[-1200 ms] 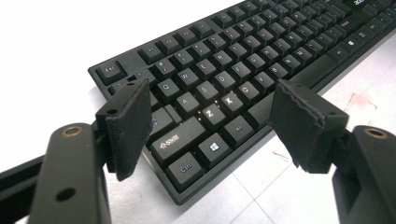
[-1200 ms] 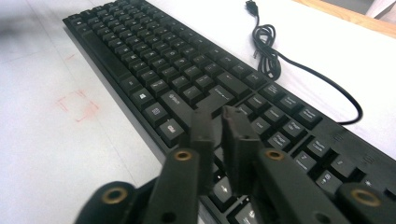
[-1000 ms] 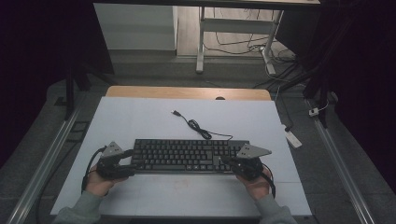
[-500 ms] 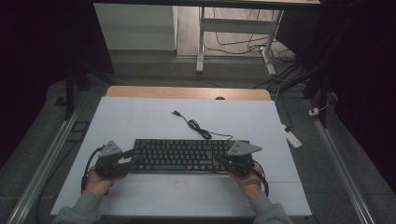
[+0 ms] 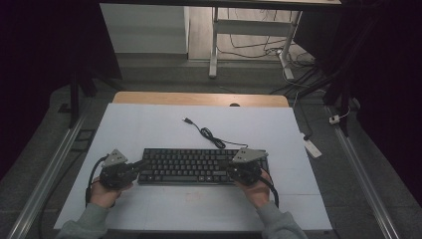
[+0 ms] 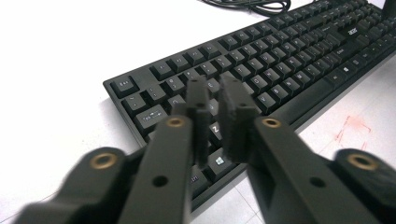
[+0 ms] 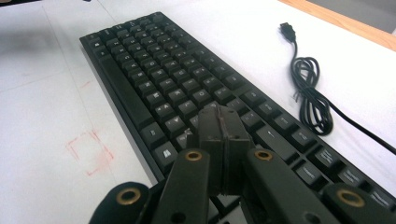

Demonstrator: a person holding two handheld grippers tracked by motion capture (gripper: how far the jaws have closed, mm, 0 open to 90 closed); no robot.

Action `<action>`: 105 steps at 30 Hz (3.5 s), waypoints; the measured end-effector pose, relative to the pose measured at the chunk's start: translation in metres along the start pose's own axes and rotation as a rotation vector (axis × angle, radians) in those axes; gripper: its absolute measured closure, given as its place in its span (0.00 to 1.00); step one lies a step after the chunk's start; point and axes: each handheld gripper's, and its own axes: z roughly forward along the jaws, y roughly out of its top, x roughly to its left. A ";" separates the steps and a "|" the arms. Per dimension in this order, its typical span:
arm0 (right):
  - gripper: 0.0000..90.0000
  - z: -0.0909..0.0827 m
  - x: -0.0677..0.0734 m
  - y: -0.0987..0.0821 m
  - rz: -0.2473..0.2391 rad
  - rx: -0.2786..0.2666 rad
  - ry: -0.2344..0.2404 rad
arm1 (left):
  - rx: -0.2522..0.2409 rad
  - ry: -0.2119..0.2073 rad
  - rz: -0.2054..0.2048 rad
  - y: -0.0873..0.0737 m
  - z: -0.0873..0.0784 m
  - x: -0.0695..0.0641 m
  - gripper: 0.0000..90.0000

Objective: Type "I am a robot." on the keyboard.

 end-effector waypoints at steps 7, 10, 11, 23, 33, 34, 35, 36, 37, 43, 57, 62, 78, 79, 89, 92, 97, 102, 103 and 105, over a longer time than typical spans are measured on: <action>0.99 0.012 0.002 0.008 -0.005 0.002 0.013 | 0.010 -0.011 0.007 0.000 0.001 0.000 0.99; 0.99 0.020 0.004 0.012 -0.007 0.004 0.023 | 0.018 -0.012 0.014 0.000 0.002 0.000 0.99; 0.99 0.025 0.005 0.015 -0.011 0.011 0.023 | 0.020 -0.012 0.016 -0.001 0.003 0.000 0.99; 0.99 0.045 0.006 0.022 -0.005 0.030 0.043 | 0.065 -0.009 0.040 -0.003 0.010 -0.001 0.99; 0.99 0.057 0.005 0.023 0.005 0.054 0.050 | 0.116 0.016 0.056 -0.006 0.020 0.002 0.99; 0.99 0.058 0.005 0.023 0.003 0.059 0.050 | 0.119 0.018 0.057 -0.006 0.020 0.002 0.99; 0.99 0.058 0.005 0.023 0.003 0.059 0.050 | 0.124 0.020 0.059 -0.006 0.021 0.002 0.99; 0.99 0.060 0.005 0.023 0.009 0.056 0.052 | 0.127 0.023 0.060 -0.007 0.022 0.002 0.99; 0.99 0.060 0.005 0.024 0.005 0.066 0.048 | 0.131 0.024 0.062 -0.007 0.023 0.003 0.99; 0.99 0.065 0.003 0.025 0.012 0.068 0.051 | 0.154 0.031 0.064 -0.009 0.028 0.004 0.99; 0.99 0.073 0.002 0.024 0.023 0.078 0.054 | 0.171 0.043 0.077 -0.010 0.032 0.004 0.99; 0.99 0.077 0.003 0.025 0.023 0.083 0.057 | 0.175 0.042 0.079 -0.010 0.033 0.004 0.99; 0.99 0.101 0.009 0.030 0.002 0.121 0.069 | 0.179 0.042 0.085 -0.011 0.034 0.003 0.99; 0.99 0.101 0.009 0.030 0.002 0.121 0.069 | 0.178 0.040 0.084 -0.011 0.034 0.004 0.99; 0.99 0.106 0.009 0.031 0.006 0.129 0.052 | 0.179 0.042 0.086 -0.011 0.034 0.004 0.99; 0.99 0.105 0.008 0.031 0.010 0.129 0.055 | 0.179 0.042 0.086 -0.011 0.034 0.003 0.99; 0.99 0.105 0.007 0.031 0.015 0.128 0.053 | 0.190 0.045 0.089 -0.012 0.036 0.003 0.99; 0.99 0.106 0.006 0.030 0.015 0.135 0.050 | 0.190 0.045 0.091 -0.012 0.037 0.003 0.99; 0.99 0.106 0.006 0.030 0.015 0.137 0.048 | 0.189 0.045 0.091 -0.012 0.037 0.003 0.99; 0.99 0.107 0.006 0.029 0.016 0.138 0.049 | 0.189 0.045 0.091 -0.012 0.037 0.003 0.99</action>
